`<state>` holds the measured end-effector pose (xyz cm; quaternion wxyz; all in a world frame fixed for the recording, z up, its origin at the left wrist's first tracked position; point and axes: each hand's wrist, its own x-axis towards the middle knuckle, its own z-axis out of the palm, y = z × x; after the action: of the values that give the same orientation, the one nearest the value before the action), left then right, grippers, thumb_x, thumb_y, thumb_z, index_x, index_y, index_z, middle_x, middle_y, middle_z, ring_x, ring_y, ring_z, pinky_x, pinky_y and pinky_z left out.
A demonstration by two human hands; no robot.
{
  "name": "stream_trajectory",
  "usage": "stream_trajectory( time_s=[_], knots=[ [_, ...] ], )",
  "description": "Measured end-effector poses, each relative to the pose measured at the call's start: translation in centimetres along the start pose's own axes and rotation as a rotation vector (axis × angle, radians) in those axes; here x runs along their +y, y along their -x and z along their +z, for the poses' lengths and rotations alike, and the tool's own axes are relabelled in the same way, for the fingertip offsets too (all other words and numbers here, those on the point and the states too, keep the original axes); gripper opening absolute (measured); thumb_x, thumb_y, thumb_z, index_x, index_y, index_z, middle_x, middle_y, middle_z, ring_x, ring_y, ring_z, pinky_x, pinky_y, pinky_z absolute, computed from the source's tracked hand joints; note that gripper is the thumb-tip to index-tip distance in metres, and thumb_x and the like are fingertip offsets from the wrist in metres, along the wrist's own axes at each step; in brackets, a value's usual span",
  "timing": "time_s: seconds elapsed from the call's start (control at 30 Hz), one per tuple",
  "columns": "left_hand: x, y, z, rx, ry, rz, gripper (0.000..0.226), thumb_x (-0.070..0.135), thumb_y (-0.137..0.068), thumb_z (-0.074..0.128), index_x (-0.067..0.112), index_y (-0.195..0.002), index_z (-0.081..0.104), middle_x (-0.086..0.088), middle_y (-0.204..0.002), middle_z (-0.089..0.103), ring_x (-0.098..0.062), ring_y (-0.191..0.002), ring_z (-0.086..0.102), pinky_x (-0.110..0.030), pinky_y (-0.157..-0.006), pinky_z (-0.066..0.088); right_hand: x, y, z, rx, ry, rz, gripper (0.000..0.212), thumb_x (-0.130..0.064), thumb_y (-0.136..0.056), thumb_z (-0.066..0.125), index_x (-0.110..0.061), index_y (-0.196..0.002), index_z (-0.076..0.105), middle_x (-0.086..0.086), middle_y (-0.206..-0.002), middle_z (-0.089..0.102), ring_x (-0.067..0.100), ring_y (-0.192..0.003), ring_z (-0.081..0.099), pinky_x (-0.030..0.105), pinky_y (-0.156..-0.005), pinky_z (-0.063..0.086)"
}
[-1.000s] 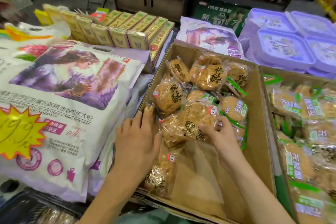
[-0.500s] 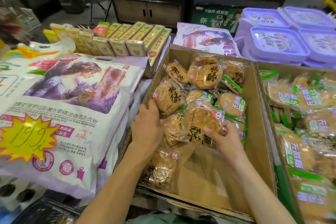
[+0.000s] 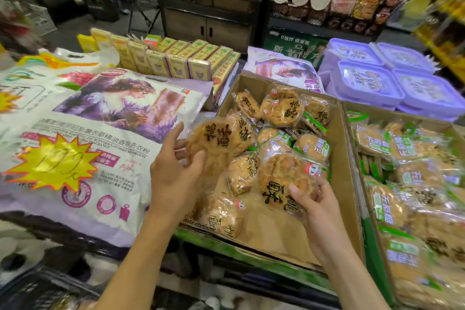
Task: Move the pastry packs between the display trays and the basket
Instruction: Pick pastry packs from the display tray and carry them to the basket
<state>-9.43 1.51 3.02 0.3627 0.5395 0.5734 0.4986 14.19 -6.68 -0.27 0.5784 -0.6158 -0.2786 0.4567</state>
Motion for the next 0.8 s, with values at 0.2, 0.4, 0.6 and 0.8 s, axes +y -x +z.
stream_trajectory(
  time_s=[0.2, 0.4, 0.6, 0.8],
  knots=[
    [0.5, 7.0, -5.2, -0.015, 0.747, -0.323, 0.030, -0.004, -0.095, 0.055, 0.006, -0.121, 0.065, -0.006, -0.100, 0.076, -0.017, -0.087, 0.073, -0.029, -0.063, 0.060, -1.6, 4.3, 1.3, -0.220, 0.008, -0.092, 0.079, -0.049, -0.061, 0.089, -0.030, -0.129, 0.055, -0.001, -0.124, 0.069, 0.024, -0.118, 0.064, 0.062, -0.101, 0.048],
    [-1.4, 19.6, -12.4, 0.285, 0.736, -0.338, 0.036, -0.003, -0.096, 0.050, 0.007, -0.129, 0.061, -0.007, -0.109, 0.076, -0.019, -0.092, 0.073, -0.034, -0.070, 0.062, -0.3, 10.4, 5.3, -0.732, 0.023, -0.009, 0.050, -0.019, -0.076, 0.072, -0.039, -0.119, 0.056, -0.006, -0.112, 0.075, 0.014, -0.103, 0.071, 0.039, -0.083, 0.060],
    [-3.5, 34.4, -21.8, 0.615, 0.669, -0.470, 0.048, 0.019, -0.081, 0.069, 0.016, -0.128, 0.060, -0.003, -0.120, 0.073, -0.017, -0.102, 0.073, -0.041, -0.074, 0.063, 5.9, 21.0, 12.5, -1.175, 0.082, 0.141, 0.042, -0.011, -0.079, 0.067, -0.016, -0.119, 0.058, 0.009, -0.110, 0.073, 0.019, -0.100, 0.068, 0.029, -0.078, 0.058],
    [-7.4, 44.8, -29.5, 0.981, 0.736, -0.503, 0.052, 0.023, -0.077, 0.073, 0.014, -0.126, 0.060, -0.004, -0.114, 0.075, -0.018, -0.096, 0.074, -0.034, -0.069, 0.063, 11.8, 31.6, 20.1, -1.424, 0.204, 0.195, 0.036, -0.007, -0.079, 0.065, -0.008, -0.113, 0.055, 0.007, -0.094, 0.071, 0.017, -0.084, 0.069, 0.025, -0.059, 0.056]
  ],
)
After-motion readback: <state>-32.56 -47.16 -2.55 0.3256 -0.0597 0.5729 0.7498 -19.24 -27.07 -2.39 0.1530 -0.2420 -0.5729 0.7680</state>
